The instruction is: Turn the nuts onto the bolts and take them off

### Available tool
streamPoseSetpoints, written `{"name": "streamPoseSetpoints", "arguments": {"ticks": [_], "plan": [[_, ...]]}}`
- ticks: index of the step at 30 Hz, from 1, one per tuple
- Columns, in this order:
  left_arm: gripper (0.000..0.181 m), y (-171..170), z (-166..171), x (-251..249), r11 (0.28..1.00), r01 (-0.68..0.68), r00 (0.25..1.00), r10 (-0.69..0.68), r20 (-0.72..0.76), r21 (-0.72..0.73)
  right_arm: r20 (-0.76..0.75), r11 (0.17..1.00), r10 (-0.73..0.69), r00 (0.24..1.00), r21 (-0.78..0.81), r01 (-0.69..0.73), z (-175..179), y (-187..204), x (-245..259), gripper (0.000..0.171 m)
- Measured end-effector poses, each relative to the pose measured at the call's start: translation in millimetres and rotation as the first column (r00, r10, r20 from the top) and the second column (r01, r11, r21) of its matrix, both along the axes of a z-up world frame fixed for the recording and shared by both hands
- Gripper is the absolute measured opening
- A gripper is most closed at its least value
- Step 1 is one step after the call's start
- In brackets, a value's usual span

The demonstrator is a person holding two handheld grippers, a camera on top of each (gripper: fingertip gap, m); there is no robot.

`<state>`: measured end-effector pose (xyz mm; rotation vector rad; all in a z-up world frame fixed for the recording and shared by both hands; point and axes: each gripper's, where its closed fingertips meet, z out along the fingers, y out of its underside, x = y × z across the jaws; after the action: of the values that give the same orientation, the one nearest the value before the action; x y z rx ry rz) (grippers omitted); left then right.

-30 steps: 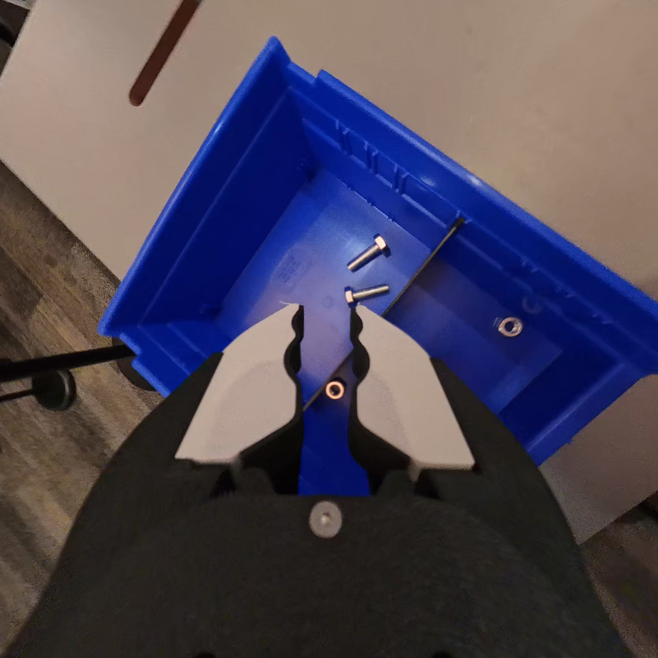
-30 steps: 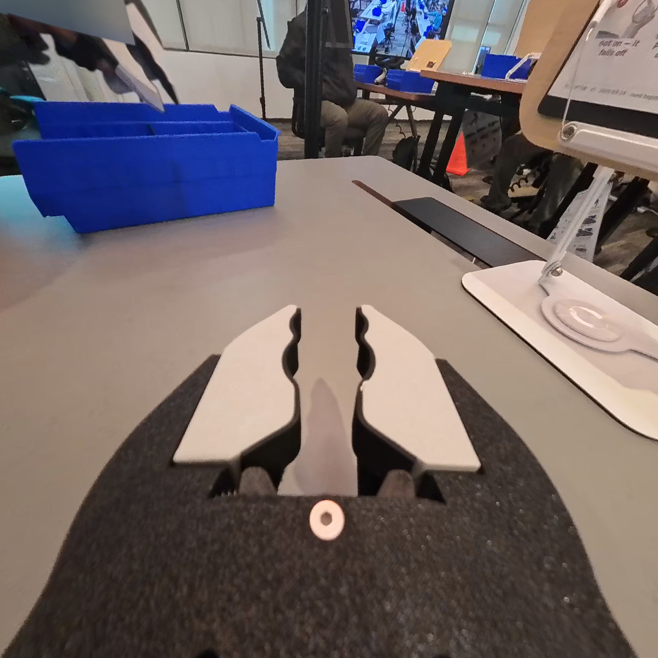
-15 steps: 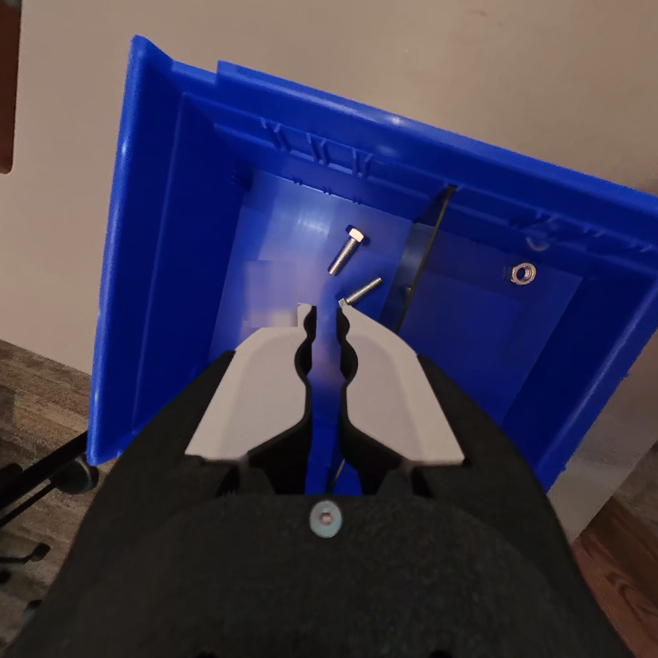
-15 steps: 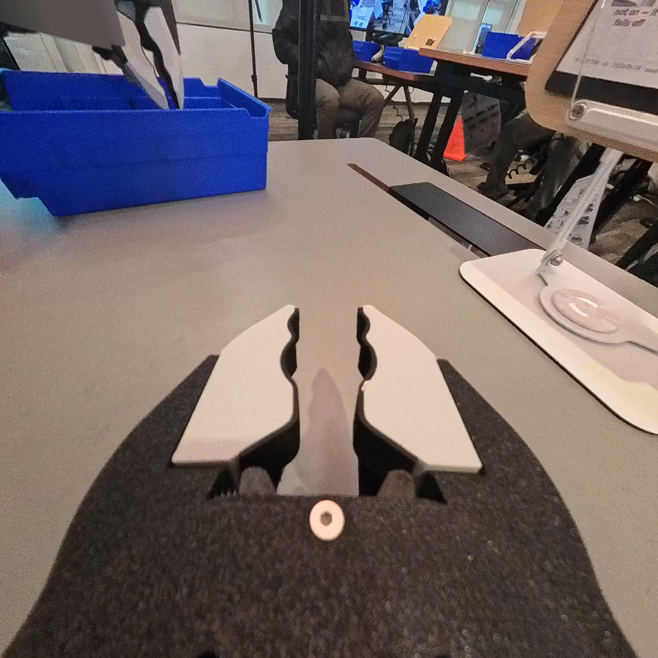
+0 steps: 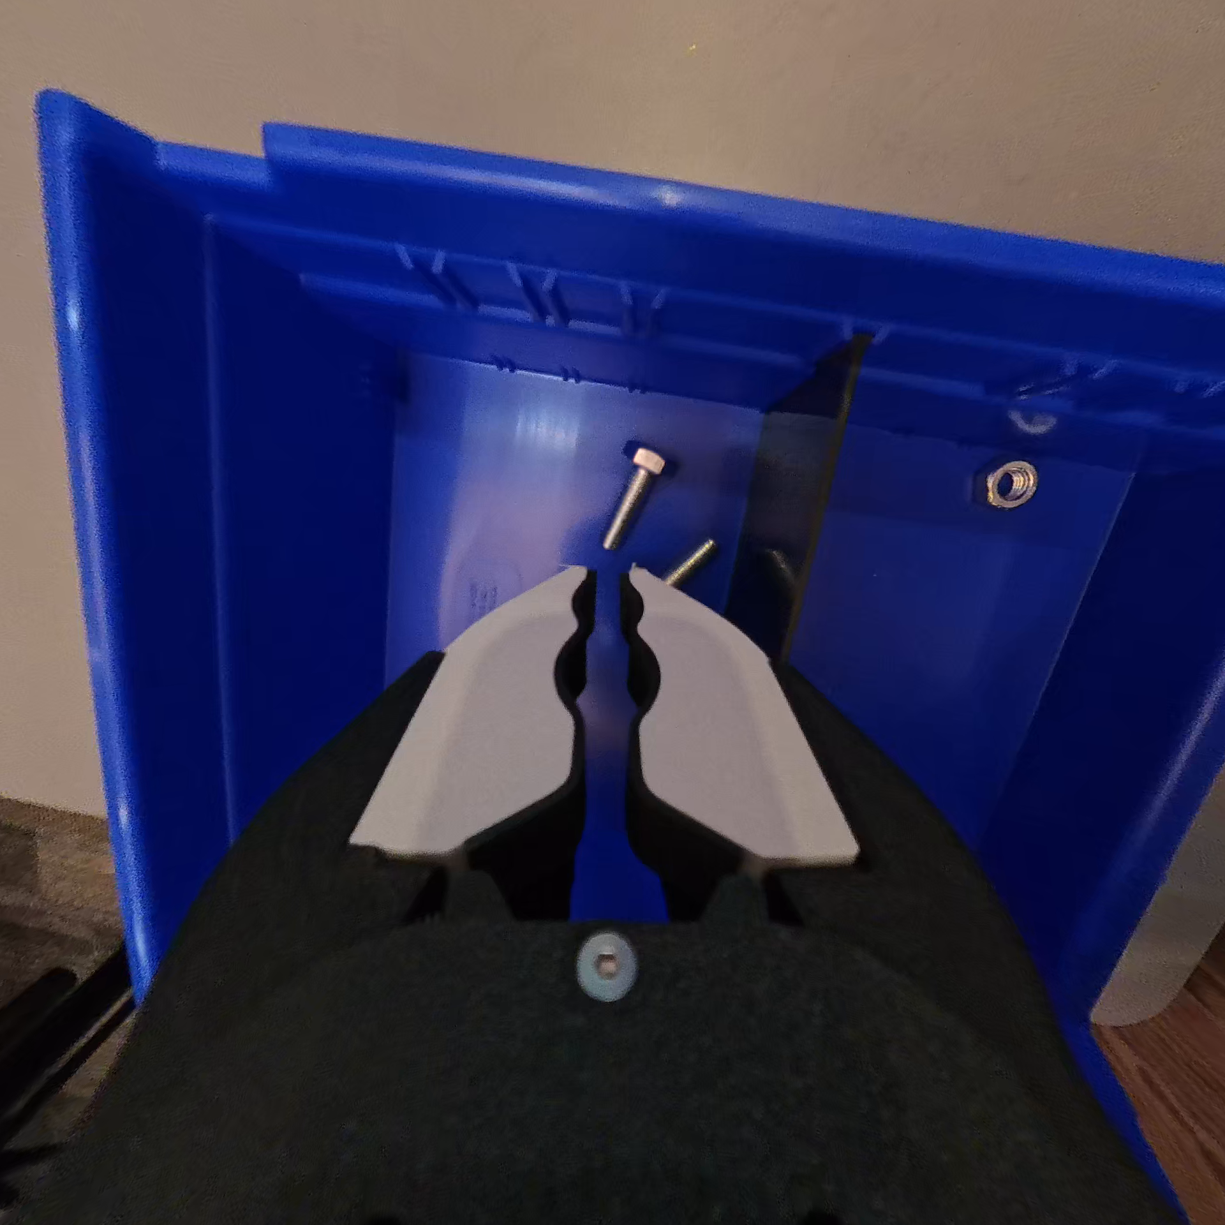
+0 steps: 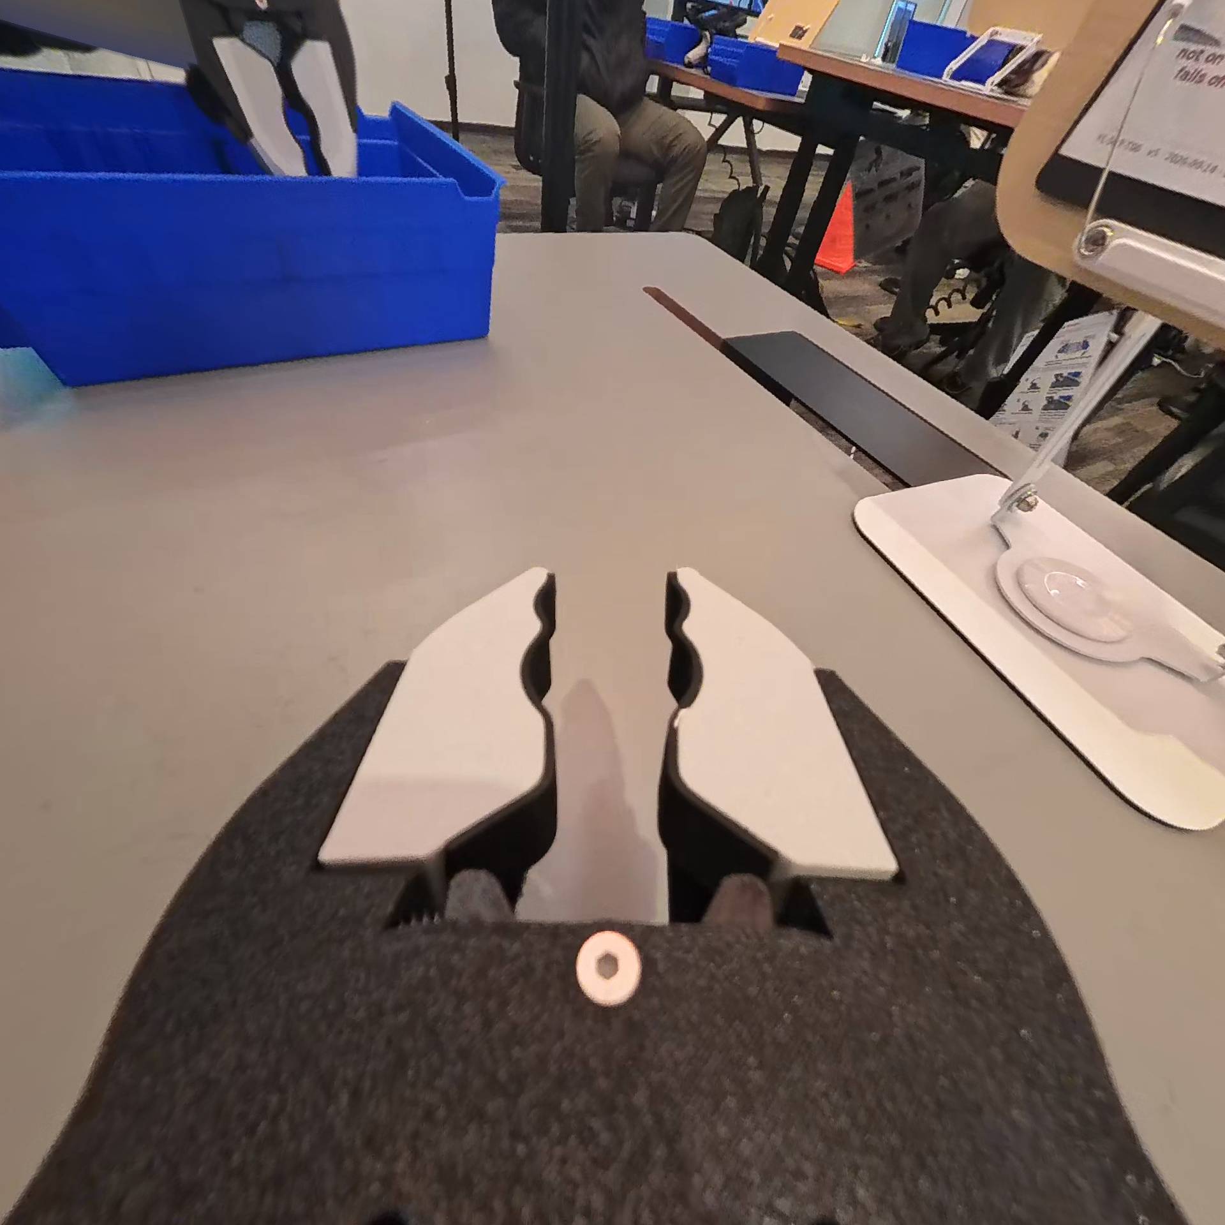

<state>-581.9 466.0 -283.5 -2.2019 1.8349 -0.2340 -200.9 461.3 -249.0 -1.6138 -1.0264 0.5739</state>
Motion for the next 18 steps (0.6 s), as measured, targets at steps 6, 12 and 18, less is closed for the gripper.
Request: {"name": "streamPoseSetpoints", "arguments": {"ticks": [6, 12, 18], "plan": [[0.004, 2.7, -18.5, 4.4, 0.996, 0.077, 0.996, -0.079, -0.046, -0.044, -0.013, 1.000, -0.008, 1.000, 0.007, 0.008, 3.0, -0.5, 6.0, 0.032], [0.006, 3.3, -33.7, 4.5, 0.987, 0.127, 0.987, -0.136, -0.089, -0.101, -0.022, 1.000, -0.022, 1.000, 0.017, 0.023, 6.1, -2.4, 13.5, 0.034], [0.011, 1.2, -44.2, 8.7, 0.976, 0.166, 0.976, -0.183, -0.122, -0.138, -0.038, 0.999, -0.031, 0.999, 0.021, 0.032, 10.1, -4.9, 18.7, 0.035]]}}
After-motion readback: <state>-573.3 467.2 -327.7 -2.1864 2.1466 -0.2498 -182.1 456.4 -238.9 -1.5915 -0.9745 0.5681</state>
